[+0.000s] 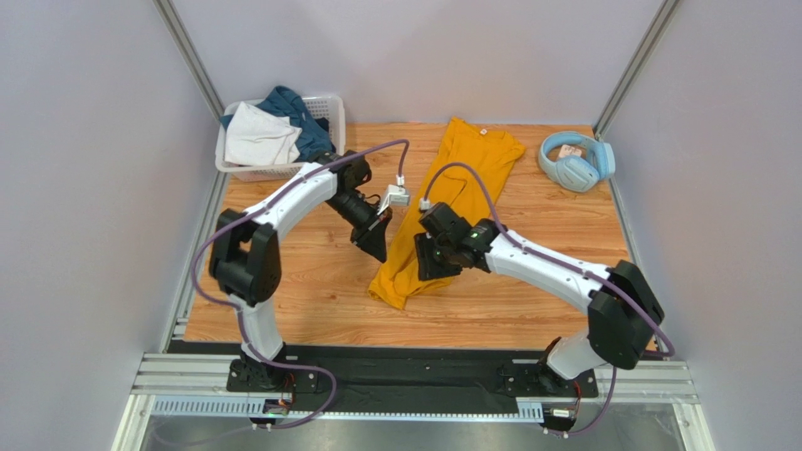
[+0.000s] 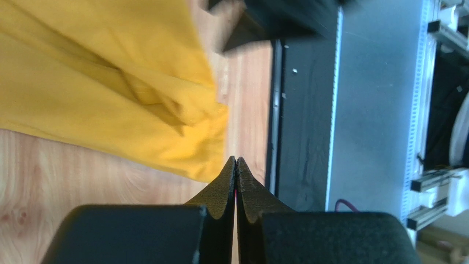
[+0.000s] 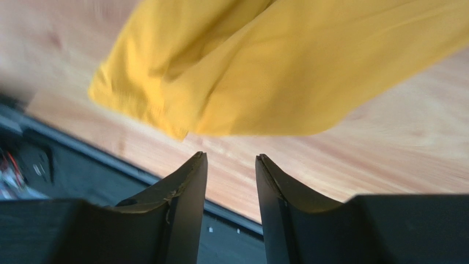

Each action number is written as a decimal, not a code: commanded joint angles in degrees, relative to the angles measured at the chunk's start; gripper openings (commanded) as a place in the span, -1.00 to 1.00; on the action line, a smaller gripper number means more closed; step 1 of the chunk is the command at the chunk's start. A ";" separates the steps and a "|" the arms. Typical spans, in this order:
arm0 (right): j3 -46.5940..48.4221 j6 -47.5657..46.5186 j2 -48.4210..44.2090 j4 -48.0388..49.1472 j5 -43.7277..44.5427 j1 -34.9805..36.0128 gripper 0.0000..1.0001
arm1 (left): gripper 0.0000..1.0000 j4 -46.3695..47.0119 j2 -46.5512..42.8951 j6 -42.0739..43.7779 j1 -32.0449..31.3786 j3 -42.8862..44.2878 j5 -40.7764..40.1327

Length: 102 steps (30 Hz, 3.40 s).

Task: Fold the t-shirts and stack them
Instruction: Fold the tshirt

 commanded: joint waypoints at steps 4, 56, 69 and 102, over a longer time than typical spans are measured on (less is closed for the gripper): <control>-6.84 10.23 -8.23 6.65 6.56 -11.98 -0.07 | -0.99 -4.96 -16.60 6.17 -6.44 -5.59 0.87; 0.19 13.66 15.06 14.83 -14.28 -16.30 -0.27 | 0.00 27.65 -12.66 -2.45 -24.56 -28.27 -27.87; -2.80 13.58 13.22 16.15 -14.72 -16.30 -0.34 | -0.07 51.70 -14.59 -7.90 -24.65 -34.59 -42.19; -5.96 13.67 12.86 18.26 -15.60 -16.30 -0.49 | -1.00 28.71 -28.30 -2.89 -9.28 -23.71 -33.50</control>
